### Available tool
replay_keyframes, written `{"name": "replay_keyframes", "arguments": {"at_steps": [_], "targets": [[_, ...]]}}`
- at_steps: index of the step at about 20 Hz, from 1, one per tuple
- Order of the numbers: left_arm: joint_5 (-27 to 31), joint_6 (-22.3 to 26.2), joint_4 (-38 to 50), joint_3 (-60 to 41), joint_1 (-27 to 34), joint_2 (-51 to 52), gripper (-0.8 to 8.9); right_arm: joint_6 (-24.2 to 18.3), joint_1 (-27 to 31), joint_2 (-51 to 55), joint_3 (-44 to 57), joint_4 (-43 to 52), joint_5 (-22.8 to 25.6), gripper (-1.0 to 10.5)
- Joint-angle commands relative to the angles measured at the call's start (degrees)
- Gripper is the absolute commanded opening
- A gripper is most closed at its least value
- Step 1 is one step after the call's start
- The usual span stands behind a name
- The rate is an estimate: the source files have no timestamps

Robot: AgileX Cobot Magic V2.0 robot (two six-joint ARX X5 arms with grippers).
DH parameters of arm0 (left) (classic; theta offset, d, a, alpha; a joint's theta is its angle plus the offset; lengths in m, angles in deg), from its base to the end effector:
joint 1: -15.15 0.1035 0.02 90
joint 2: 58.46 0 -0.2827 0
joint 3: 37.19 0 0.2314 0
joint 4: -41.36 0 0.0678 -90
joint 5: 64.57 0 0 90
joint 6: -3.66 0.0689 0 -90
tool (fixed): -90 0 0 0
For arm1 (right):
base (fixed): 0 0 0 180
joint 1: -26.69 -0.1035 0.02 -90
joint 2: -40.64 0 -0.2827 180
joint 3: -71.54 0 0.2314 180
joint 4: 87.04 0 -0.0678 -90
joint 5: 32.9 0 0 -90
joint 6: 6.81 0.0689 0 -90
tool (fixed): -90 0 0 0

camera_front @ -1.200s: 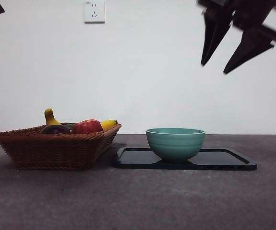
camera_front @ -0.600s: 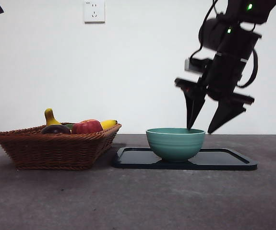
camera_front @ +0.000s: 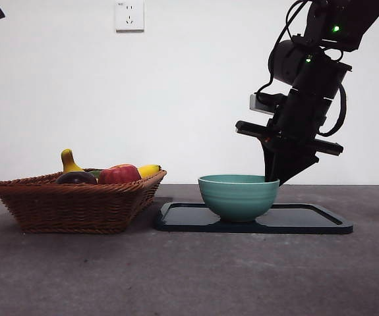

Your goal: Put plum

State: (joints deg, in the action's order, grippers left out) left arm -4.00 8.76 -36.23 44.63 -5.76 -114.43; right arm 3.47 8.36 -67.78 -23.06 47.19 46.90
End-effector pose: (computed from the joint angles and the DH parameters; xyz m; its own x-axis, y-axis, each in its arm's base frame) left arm 0.1273 -0.0849 0.3383 0.3284 -0.6515 -0.6839 0.6579 0.6773 -0.3292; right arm 0.3784 0.1382 0.1995 0.4172 0.3248 -0.8488 -0.2422 0.9399 0.2406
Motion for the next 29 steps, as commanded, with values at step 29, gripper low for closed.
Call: {"name": "replay_keyframes", "arguments": {"at_steps": [29], "targets": [[-0.2,0.85,0.79,1.01,-0.26,-0.52,4.04,-0.22,-14.12,28.55,33.33,6.86,1.44,0.1]]}}
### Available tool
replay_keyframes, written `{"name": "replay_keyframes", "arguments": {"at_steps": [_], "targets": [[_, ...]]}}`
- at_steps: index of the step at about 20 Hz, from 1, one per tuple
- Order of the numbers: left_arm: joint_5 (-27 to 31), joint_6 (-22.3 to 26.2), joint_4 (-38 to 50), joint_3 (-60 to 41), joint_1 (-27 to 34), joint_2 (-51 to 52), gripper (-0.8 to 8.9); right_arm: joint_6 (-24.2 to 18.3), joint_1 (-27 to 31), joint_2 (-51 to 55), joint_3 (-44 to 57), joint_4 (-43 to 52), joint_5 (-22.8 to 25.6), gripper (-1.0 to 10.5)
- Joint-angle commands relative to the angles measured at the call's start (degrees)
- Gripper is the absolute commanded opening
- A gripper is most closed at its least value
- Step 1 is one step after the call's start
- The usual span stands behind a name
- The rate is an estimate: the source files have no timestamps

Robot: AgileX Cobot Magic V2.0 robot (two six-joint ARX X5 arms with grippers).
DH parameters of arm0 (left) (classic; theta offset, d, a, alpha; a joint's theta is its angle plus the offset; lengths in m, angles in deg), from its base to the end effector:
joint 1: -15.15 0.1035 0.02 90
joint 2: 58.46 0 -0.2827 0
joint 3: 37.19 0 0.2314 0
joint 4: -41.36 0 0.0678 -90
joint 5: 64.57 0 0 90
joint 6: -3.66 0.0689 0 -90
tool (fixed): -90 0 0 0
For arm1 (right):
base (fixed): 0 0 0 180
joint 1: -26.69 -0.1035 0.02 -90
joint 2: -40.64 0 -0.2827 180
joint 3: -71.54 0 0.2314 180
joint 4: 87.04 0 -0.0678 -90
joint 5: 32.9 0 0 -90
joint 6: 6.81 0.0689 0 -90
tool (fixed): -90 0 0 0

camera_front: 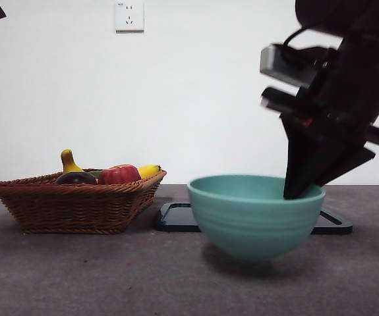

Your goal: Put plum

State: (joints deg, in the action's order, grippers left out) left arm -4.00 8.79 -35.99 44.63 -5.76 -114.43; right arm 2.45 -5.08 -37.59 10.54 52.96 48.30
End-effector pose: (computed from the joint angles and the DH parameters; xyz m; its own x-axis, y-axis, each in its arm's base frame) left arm 0.1277 -0.0850 0.3387 0.3311 -0.6525 -0.6816 0.6596 0.6766 -0.3273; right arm 0.2129 0.1442 0.1975 0.3742 0.4117 -0.8310 -0.4680 0.8574 0.2141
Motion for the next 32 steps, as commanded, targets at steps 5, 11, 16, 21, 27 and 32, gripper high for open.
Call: {"name": "replay_keyframes", "arguments": {"at_steps": [5,11,16,21,27,32], "targets": [[-0.2,0.81,0.46,1.01,-0.26,-0.52,4.04,0.83,-1.22,-4.96,-0.24,2.64,0.09,0.1],[-0.2,0.79,0.33,1.01,-0.26,-0.52,4.04,1.6,-1.25,-4.98,-0.26,2.23,0.09,1.7],[-0.2,0.77,0.17,1.01,-0.26,-0.52,4.05,2.34,-1.25,-1.77,-1.68,0.68,0.22,2.7],[-0.2,0.61,0.24,1.01,-0.26,-0.52,4.04,1.81,-1.22,7.39,-7.41,-9.2,0.2,2.7],[-0.2,0.35,0.2,1.03,-0.26,-0.52,4.04,1.2,-1.55,21.2,-11.54,-22.53,-5.03,2.7],[-0.2,0.17,0.17,1.01,-0.26,-0.52,4.04,1.22,-1.86,30.58,-11.52,-31.19,-6.36,2.7]]}}
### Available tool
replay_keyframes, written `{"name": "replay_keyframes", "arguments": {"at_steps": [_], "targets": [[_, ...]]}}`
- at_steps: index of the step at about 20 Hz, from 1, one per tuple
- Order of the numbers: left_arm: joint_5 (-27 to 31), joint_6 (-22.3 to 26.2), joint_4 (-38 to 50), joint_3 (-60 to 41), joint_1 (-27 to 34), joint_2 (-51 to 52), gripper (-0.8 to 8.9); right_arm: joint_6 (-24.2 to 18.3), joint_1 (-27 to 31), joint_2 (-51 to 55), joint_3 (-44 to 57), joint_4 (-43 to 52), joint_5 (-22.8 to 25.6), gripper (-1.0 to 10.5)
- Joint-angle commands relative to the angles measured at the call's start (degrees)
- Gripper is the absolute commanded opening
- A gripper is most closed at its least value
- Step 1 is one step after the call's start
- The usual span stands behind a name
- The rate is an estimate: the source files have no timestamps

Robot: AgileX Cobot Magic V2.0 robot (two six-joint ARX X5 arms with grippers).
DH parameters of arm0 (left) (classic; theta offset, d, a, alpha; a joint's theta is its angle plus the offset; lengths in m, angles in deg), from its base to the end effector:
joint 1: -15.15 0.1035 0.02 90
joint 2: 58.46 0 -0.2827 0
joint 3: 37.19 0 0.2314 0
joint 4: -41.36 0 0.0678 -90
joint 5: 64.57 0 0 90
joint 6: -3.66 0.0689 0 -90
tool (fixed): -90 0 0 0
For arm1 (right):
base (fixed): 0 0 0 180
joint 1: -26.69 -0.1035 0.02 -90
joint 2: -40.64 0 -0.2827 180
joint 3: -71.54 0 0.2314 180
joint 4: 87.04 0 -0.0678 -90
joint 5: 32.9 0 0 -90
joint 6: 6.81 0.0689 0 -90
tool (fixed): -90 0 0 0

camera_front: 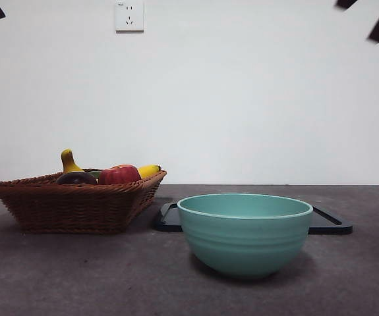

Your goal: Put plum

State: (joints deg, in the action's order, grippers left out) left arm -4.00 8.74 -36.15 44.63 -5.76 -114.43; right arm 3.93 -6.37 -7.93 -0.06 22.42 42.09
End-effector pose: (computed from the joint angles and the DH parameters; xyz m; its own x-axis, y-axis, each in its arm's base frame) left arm 0.1274 -0.0849 0.3384 0.3293 -0.6518 -0.6831 0.6581 0.6773 -0.3290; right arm 0.1048 0.0895 0.3069 0.4055 0.5730 -0.7122 -0.5466 0.7765 0.3135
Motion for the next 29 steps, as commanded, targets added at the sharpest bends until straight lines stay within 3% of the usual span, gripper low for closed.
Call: {"name": "replay_keyframes", "arguments": {"at_steps": [1,13,15,17,18,19,29], "targets": [[-0.22,0.2,0.31,1.01,-0.26,-0.52,4.04,-0.26,-0.55,2.01,-0.92,-1.42,-0.15,2.7],[-0.2,-0.02,0.33,1.01,-0.28,-0.52,3.94,-0.28,-0.55,3.74,-0.9,-2.6,-0.04,2.6],[-0.2,-0.02,0.33,1.03,-0.26,-0.52,2.78,-0.28,-0.55,3.74,-0.9,-2.69,-0.04,2.5],[-0.2,0.02,0.37,1.01,-0.26,-0.52,1.22,-0.52,-0.55,3.74,-0.9,-3.04,-0.02,0.6],[-0.2,0.02,0.42,1.01,-0.26,-0.52,0.32,-0.79,-0.55,3.74,-0.9,-3.08,-0.02,0.0],[-0.2,0.02,0.42,1.01,-0.26,-0.52,0.08,-0.9,-0.55,3.74,-0.9,-3.08,-0.02,0.0],[-0.2,0.04,0.46,1.01,-0.26,-0.52,0.08,-0.9,-0.55,3.76,-0.9,-2.82,0.02,0.0]]}}
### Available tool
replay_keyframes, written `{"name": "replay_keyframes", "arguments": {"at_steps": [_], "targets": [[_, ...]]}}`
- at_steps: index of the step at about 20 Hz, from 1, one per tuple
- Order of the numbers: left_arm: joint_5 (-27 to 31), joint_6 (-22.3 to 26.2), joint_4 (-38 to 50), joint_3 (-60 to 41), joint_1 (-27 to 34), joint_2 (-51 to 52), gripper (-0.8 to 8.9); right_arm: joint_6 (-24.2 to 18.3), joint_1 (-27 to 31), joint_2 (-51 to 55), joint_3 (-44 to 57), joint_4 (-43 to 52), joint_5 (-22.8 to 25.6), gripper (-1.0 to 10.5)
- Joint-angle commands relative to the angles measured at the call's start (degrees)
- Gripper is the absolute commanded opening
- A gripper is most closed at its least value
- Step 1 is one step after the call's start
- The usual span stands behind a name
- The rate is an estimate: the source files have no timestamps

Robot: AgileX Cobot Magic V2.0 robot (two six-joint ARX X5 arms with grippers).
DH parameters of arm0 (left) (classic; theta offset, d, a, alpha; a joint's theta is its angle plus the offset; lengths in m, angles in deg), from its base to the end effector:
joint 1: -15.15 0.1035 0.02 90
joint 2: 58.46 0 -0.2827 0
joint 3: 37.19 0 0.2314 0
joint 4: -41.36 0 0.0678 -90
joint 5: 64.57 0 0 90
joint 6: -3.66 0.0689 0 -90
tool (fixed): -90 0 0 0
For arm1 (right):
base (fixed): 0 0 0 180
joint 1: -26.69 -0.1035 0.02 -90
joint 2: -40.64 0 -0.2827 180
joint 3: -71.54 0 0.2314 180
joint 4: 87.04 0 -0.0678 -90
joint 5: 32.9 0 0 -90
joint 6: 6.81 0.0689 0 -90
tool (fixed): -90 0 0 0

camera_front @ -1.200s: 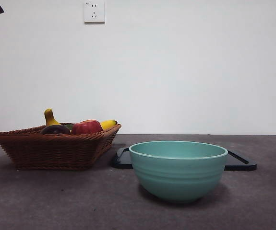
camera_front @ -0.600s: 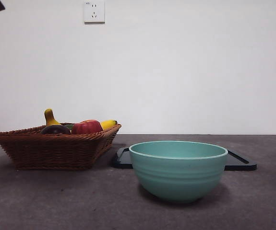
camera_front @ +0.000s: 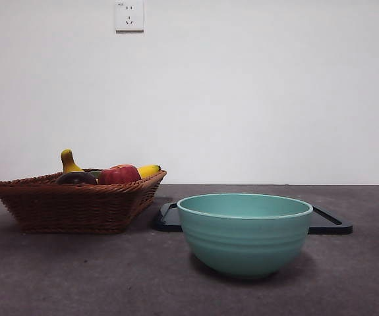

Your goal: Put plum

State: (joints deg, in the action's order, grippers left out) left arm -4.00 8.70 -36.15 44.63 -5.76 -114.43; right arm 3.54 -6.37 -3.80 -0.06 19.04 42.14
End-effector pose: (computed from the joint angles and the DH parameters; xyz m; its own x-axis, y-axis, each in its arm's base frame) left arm 0.1274 -0.0849 0.3384 0.3293 -0.6518 -0.6831 0.6576 0.6775 -0.3294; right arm 0.0876 0.0782 0.3092 0.4139 0.5774 -0.7038 -0.5546 0.7730 0.3081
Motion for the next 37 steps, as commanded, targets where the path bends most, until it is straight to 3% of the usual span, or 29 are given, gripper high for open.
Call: {"name": "replay_keyframes", "arguments": {"at_steps": [1,8,9,12,15,19,21,25,30,37], "targets": [[-0.2,0.09,0.46,1.01,-0.26,-0.52,0.08,-0.5,-0.55,-0.37,-0.9,0.57,-0.02,0.0],[-0.2,-0.13,0.68,1.01,-0.24,0.13,0.08,-0.5,-0.55,-0.37,-0.9,0.57,-0.02,0.0],[0.02,1.66,1.77,1.01,0.11,1.25,0.08,-0.5,-0.55,-0.37,-0.9,0.57,-0.04,0.0],[0.46,3.1,14.56,0.35,3.87,6.8,0.08,-0.5,-0.55,-0.37,-0.9,0.57,-0.02,0.0],[2.86,3.06,34.34,-5.38,10.01,14.69,0.08,-0.5,-0.55,-0.37,-0.9,0.57,-0.02,0.0],[14.69,3.02,53.68,-21.79,15.85,27.08,0.08,-0.5,-0.55,-0.37,-0.9,0.57,-0.02,0.0],[20.02,2.82,57.66,-30.03,17.79,32.81,0.08,-0.5,-0.55,-0.37,-0.9,0.57,-0.02,0.0],[25.59,1.81,60.3,-43.34,20.68,42.12,0.08,-0.5,-0.55,-0.37,-0.9,0.57,-0.02,0.0],[26.71,-0.52,60.3,-55.21,21.86,51.43,0.08,-0.5,-0.55,-0.37,-0.9,0.57,-0.02,0.0],[26.75,-1.66,54.31,-61.86,21.88,55.8,0.08,-0.5,-0.55,-0.37,-0.9,0.57,-0.04,0.0]]}}
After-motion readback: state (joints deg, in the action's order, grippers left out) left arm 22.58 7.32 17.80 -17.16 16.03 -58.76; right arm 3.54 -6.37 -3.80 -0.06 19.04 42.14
